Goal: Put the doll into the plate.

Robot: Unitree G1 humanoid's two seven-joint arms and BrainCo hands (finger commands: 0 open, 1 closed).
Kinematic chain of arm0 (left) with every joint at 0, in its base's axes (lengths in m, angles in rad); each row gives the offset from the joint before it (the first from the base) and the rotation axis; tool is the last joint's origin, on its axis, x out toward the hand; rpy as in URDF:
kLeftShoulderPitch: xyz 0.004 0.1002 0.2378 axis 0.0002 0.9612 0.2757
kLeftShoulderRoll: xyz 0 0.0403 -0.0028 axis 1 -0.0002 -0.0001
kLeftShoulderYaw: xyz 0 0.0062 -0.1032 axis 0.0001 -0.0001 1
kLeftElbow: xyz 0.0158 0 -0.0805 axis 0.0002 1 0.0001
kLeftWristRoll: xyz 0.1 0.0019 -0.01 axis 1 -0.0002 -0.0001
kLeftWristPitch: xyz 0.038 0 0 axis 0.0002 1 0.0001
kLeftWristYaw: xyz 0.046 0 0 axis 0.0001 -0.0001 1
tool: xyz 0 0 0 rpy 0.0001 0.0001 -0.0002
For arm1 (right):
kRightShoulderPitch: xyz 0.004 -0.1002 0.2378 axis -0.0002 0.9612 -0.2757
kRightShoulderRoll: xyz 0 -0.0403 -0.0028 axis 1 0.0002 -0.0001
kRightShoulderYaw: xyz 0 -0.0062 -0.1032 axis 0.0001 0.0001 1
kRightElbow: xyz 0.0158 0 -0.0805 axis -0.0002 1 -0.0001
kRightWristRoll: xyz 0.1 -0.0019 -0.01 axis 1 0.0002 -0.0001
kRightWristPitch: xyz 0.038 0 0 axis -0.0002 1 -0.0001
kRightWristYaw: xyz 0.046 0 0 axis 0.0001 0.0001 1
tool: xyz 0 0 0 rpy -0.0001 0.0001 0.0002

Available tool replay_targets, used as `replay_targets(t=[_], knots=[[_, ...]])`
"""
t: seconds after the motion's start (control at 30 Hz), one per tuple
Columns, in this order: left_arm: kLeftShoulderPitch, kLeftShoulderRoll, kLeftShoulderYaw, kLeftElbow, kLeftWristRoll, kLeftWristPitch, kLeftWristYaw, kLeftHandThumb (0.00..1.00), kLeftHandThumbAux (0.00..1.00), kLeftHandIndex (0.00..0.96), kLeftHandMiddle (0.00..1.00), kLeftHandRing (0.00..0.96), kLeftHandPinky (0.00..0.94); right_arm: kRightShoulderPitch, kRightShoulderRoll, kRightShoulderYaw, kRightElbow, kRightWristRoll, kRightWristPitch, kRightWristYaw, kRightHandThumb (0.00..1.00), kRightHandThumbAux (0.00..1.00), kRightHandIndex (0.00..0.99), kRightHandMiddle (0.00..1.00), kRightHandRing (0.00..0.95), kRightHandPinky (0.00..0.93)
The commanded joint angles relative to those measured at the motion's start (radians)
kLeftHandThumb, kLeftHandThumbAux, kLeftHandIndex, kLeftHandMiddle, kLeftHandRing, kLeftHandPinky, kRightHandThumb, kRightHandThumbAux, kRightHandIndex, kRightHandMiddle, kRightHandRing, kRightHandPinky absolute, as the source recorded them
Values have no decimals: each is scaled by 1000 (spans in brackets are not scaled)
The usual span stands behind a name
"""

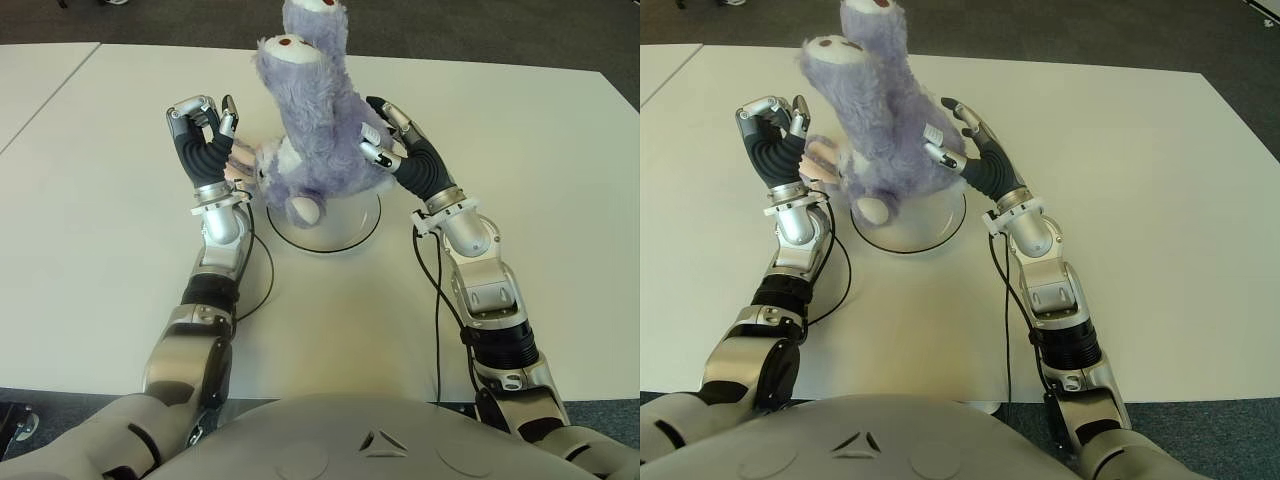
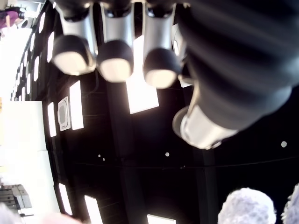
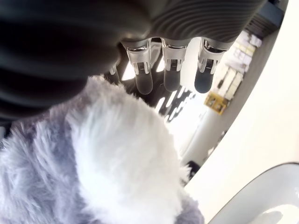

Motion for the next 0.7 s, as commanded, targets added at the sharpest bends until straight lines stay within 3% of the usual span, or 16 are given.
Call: replay_targets(t=[0.03,0.7], knots=[[149,-30,-5,115,6,-3,-7,452,803,860,907,908,892,15,-9,14,-5,-67,3,-15,148,293,0,0,0,0],[153,-31,-3,108,14,-4,4,448,809,860,909,910,893,10,-5,-3,8,-103,14,-18,175,288,0,0,0,0]])
